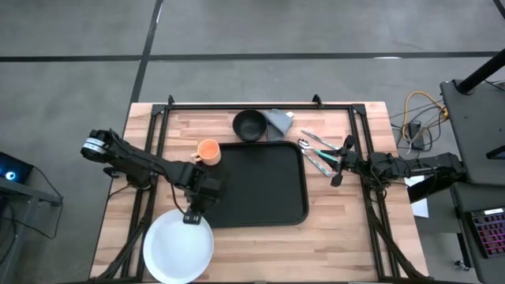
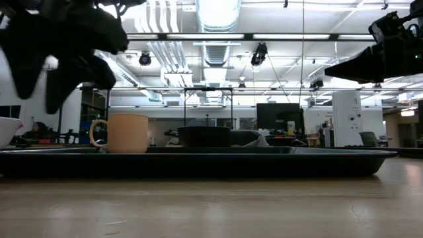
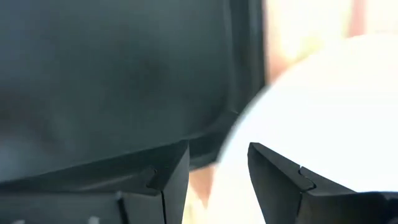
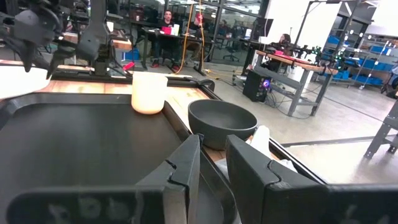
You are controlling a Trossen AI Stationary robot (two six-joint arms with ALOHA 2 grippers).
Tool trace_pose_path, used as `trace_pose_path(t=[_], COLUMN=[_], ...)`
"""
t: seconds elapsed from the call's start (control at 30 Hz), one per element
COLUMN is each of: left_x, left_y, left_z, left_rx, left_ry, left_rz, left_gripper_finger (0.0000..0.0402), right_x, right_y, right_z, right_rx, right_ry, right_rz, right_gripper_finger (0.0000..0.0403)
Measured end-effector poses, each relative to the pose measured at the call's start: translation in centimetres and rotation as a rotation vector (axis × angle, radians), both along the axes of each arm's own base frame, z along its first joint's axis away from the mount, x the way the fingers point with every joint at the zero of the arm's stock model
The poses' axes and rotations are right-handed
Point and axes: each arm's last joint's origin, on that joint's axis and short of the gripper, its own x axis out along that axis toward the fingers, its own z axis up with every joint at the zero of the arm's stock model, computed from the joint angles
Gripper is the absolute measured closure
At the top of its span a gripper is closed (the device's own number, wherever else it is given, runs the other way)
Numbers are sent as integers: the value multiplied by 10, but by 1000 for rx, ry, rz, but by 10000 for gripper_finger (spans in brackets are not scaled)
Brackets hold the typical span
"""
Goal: Set up tray
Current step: Put the white plate on the black serving tray
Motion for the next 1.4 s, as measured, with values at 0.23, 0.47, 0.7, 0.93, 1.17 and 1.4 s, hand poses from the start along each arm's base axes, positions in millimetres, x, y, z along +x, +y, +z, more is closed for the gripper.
trace_pose_path(t=[0.23,0.47,0.7,0.93,1.17,1.4], left_x=[-1,2,4,3,-6,-11], left_y=[-4,-5,-5,-5,-2,-1], left_z=[-2,-2,-2,-18,-33,-43], left_rx=[-33,-41,-45,-55,-47,-55], left_ry=[-2,-36,-53,-94,-44,-30], left_rz=[-17,-19,-20,-20,-20,-21], left_gripper_finger=[258,258,258,258,258,258], right_x=[0,0,0,0,0,0], right_y=[0,0,0,0,0,0], right_z=[0,0,0,0,0,0], right_rx=[0,0,0,0,0,0], right_ry=[0,0,0,0,0,0], right_rz=[0,0,0,0,0,0], right_gripper_finger=[335,335,335,335,335,335])
